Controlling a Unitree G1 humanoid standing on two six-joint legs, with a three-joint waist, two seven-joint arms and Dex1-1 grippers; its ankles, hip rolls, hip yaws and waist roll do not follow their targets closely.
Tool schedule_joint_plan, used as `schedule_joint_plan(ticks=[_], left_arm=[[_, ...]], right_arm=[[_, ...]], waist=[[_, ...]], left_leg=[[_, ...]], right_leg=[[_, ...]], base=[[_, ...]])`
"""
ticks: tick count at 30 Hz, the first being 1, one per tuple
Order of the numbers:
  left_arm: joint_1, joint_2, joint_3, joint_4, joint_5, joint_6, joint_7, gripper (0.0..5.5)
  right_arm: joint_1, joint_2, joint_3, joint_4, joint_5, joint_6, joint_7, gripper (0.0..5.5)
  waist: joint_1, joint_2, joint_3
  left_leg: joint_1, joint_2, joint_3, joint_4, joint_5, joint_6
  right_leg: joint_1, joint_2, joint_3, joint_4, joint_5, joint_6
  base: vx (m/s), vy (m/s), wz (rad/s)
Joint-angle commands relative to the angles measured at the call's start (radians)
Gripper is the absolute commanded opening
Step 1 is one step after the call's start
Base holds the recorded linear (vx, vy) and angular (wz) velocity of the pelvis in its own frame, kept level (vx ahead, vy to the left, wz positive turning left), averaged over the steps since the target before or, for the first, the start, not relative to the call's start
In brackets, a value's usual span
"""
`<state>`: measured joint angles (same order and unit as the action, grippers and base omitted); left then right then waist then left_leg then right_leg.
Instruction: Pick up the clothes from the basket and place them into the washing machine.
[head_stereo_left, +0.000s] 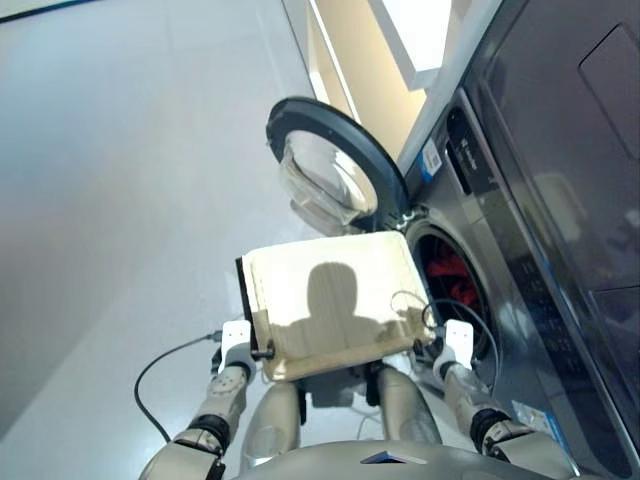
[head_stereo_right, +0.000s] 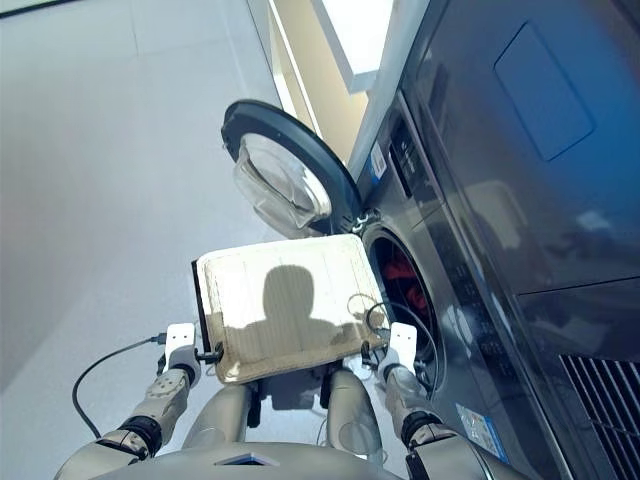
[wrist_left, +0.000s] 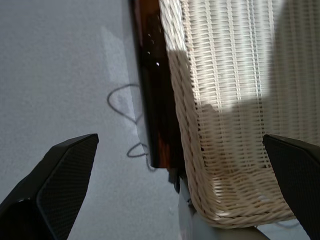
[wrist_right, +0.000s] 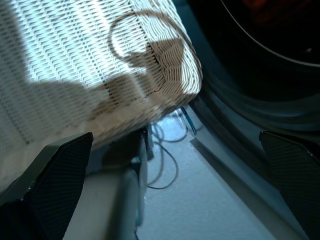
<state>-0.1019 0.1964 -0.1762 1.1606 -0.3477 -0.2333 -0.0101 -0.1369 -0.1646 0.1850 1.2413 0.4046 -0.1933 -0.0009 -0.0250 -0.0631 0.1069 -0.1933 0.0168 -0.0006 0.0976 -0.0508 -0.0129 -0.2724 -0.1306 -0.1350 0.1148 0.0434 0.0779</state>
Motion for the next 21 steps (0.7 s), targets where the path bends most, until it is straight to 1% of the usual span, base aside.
schedule_joint_plan(ticks=[1,3,5,8,10,12,14,16,21], left_arm=[[-0.004,-0.008,0.034,0.013,0.067,-0.010,-0.018,5.50],[0.008,-0.014,0.030,0.019,0.084,-0.004,-0.025,5.50],[0.014,-0.021,0.022,0.023,0.108,-0.002,-0.025,5.50],[0.025,-0.031,0.015,0.022,0.104,0.000,-0.030,5.50],[0.033,-0.034,0.011,0.026,0.108,0.001,-0.034,5.50],[0.038,-0.037,0.017,0.041,0.102,0.004,-0.036,5.50],[0.044,-0.039,0.024,0.045,0.104,0.006,-0.040,5.50],[0.052,-0.042,0.024,0.052,0.111,0.009,-0.041,5.50],[0.060,-0.047,0.025,0.050,0.108,0.010,-0.044,5.50]], right_arm=[[0.008,0.000,-0.004,-0.004,-0.057,0.008,0.018,5.50],[0.028,0.005,-0.014,0.014,-0.055,0.016,0.021,5.50],[0.034,0.008,-0.017,0.029,-0.066,0.023,0.027,5.50],[0.036,0.011,-0.007,0.032,-0.076,0.028,0.028,5.50],[0.041,0.017,-0.003,0.036,-0.079,0.032,0.034,5.50],[0.045,0.022,0.006,0.041,-0.089,0.037,0.040,5.50],[0.050,0.024,0.012,0.043,-0.100,0.038,0.041,5.50],[0.057,0.025,0.009,0.048,-0.101,0.040,0.044,5.50],[0.063,0.025,0.011,0.050,-0.102,0.043,0.046,5.50]], waist=[[0.001,0.012,-0.028],[-0.001,0.014,-0.053],[0.001,0.017,-0.070],[0.007,0.022,-0.096],[0.005,0.025,-0.109],[0.003,0.026,-0.122],[0.005,0.025,-0.130],[0.006,0.025,-0.136],[0.005,0.025,-0.148]], left_leg=[[0.048,-0.006,0.043,0.001,-0.008,-0.029],[0.092,-0.003,0.045,-0.031,-0.001,-0.031],[0.122,-0.002,0.052,-0.046,0.000,-0.031],[0.152,-0.003,0.049,-0.059,0.001,-0.032],[0.187,0.002,0.058,-0.094,0.014,-0.033],[0.211,0.002,0.058,-0.127,0.027,-0.034],[0.228,0.002,0.063,-0.128,0.024,-0.034],[0.242,0.001,0.062,-0.128,0.021,-0.032],[0.267,0.001,0.060,-0.131,0.014,-0.031]], right_leg=[[0.099,0.023,0.009,-0.051,-0.016,0.066],[0.140,0.029,0.008,-0.076,-0.016,0.067],[0.170,0.028,0.010,-0.097,-0.014,0.069],[0.202,0.028,0.011,-0.127,-0.006,0.073],[0.223,0.033,0.012,-0.130,-0.008,0.071],[0.241,0.036,0.011,-0.133,-0.013,0.070],[0.261,0.040,0.016,-0.138,-0.019,0.069],[0.277,0.040,0.014,-0.141,-0.021,0.068],[0.305,0.040,0.011,-0.146,-0.032,0.066]], base=[[0.082,0.044,-0.021],[0.080,0.041,-0.021],[0.056,0.042,-0.019],[0.055,0.035,-0.023],[0.000,0.000,0.000],[0.055,0.023,-0.034],[0.080,0.014,-0.006],[0.059,0.011,-0.007],[0.000,0.000,0.000]])
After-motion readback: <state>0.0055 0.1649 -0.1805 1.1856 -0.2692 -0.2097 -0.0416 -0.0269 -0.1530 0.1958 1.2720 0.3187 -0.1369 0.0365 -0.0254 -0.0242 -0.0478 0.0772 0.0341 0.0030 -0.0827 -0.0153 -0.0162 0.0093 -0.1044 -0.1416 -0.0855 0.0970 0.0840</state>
